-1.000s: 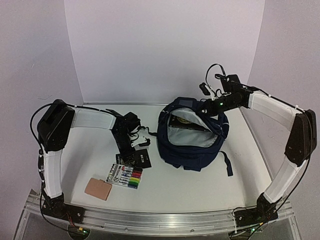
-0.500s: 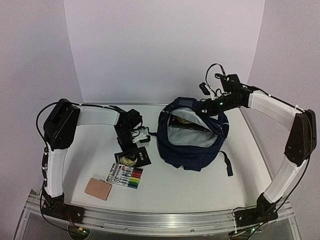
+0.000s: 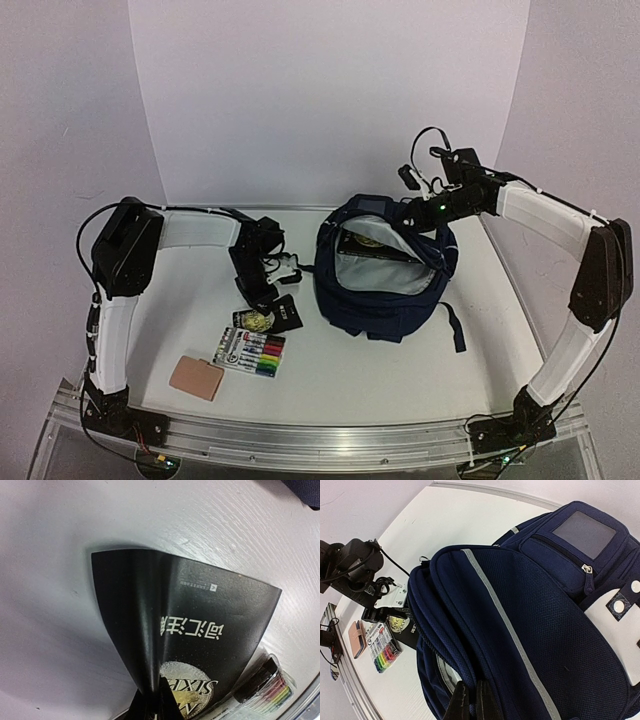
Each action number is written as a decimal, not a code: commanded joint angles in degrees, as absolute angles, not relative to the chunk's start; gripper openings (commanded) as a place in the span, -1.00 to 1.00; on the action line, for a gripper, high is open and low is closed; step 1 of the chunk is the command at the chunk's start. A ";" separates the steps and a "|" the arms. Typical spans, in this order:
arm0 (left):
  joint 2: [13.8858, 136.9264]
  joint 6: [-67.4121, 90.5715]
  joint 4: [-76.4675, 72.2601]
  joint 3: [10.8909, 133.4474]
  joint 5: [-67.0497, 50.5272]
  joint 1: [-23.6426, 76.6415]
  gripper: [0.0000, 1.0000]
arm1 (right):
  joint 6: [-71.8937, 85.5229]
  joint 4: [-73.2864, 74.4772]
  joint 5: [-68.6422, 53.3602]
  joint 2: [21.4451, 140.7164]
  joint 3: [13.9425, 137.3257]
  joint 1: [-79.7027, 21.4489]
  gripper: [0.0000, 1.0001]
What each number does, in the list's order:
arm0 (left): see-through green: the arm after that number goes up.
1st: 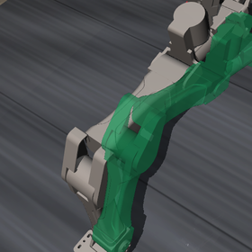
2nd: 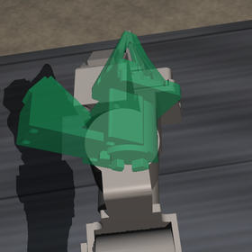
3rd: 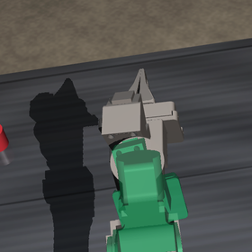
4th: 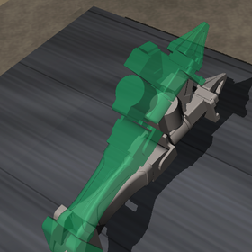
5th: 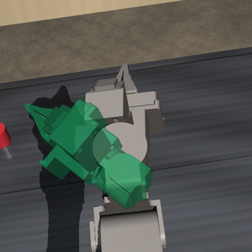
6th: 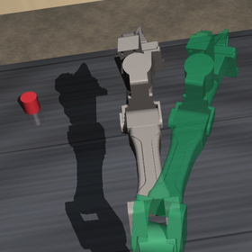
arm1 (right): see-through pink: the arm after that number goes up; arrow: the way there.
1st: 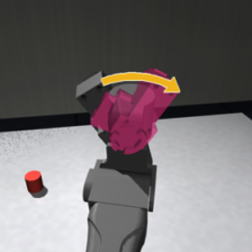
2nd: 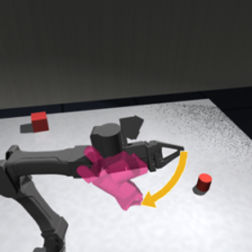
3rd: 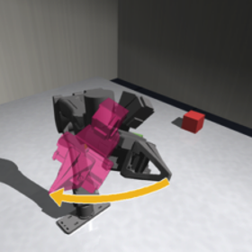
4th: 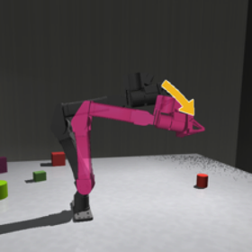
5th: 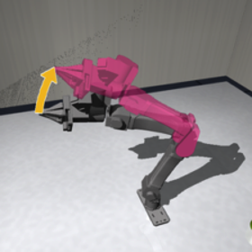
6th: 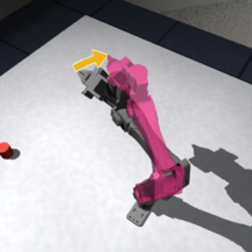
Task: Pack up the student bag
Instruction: Pick up the book from the center of the board, then place the book in the student bag.
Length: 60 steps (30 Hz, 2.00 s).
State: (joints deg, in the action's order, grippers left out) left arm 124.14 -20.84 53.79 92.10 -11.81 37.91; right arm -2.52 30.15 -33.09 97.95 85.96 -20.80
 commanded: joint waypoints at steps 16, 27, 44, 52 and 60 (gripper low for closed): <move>103.58 14.75 36.31 94.84 -34.33 29.00 -1.00 | 13.11 19.59 -33.67 104.99 99.97 -22.60 -1.00; 108.82 43.88 11.80 91.42 -36.03 30.95 -0.95 | 21.99 15.14 -33.16 109.53 109.26 -26.60 -1.00; 127.23 71.63 -11.01 100.96 -25.12 35.09 -0.80 | 27.23 10.49 -32.31 110.07 109.30 -31.12 -1.00; 129.83 71.26 -6.53 104.82 -23.46 35.95 0.16 | 25.22 10.68 -31.25 108.54 108.16 -31.05 -1.00; 119.25 64.26 -8.24 88.94 -21.80 35.96 0.14 | 22.24 11.37 -32.70 107.55 105.90 -30.70 -1.00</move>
